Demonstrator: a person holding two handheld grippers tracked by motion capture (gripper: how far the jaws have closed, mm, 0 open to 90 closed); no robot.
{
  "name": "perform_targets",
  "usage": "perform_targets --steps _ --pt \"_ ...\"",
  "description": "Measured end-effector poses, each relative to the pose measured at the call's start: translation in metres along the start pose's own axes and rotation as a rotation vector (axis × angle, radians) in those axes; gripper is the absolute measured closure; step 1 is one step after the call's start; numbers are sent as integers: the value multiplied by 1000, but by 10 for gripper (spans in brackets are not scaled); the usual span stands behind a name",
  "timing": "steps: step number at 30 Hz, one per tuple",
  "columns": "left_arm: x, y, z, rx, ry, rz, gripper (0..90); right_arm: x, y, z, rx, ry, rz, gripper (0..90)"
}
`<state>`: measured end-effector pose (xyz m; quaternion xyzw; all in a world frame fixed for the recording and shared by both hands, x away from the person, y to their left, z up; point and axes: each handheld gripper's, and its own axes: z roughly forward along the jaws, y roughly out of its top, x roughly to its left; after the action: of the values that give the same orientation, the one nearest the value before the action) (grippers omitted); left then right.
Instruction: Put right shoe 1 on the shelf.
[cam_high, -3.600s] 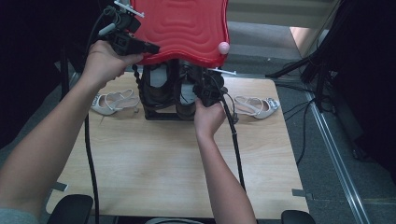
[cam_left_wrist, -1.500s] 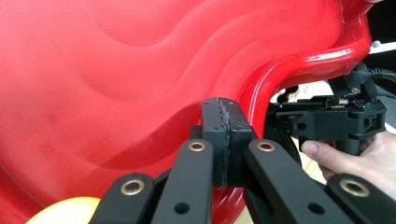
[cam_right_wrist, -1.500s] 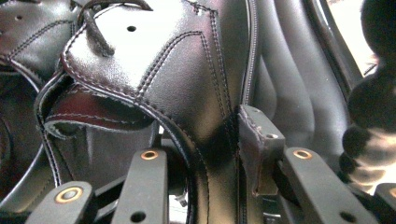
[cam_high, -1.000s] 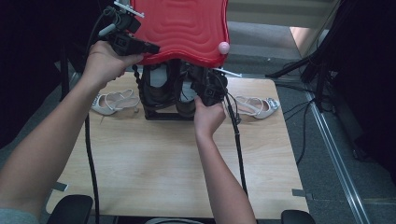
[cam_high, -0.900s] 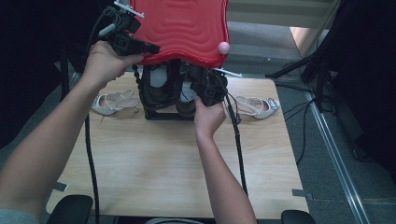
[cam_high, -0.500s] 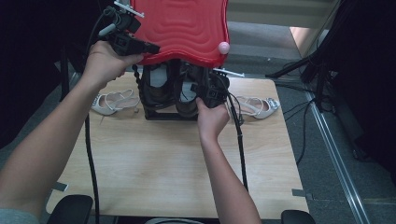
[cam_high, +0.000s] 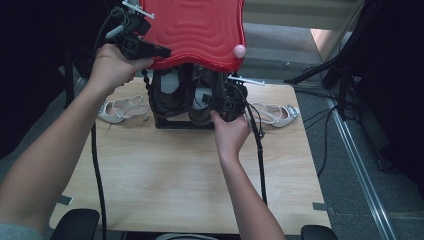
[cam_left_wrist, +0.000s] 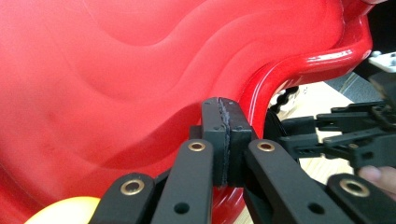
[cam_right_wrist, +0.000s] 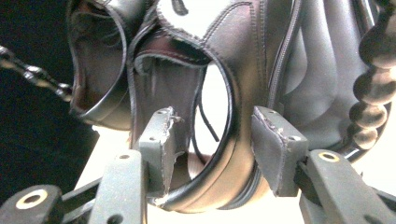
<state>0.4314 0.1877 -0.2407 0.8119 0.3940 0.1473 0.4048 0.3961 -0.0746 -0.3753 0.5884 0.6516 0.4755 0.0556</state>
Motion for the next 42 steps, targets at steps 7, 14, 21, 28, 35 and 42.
perform_targets --steps 7,14,21,28,35,42 --pt "0 0 0 0 0 -2 900 4 -14 -17 23 9 -41 520" --pt "0 0 0 0 1 -3 900 -6 -36 -27 28 23 -42 542" --pt "0 -1 0 -3 0 -1 900 -10 -60 -20 40 5 -88 621" --pt "0 -1 0 -6 0 0 900 -11 -74 -4 65 15 -98 757" --pt "0 -2 0 -20 0 3 900 -14 -83 10 70 46 -103 890" --pt "0 -3 0 -20 -1 2 900 -13 -82 20 71 39 -110 895"
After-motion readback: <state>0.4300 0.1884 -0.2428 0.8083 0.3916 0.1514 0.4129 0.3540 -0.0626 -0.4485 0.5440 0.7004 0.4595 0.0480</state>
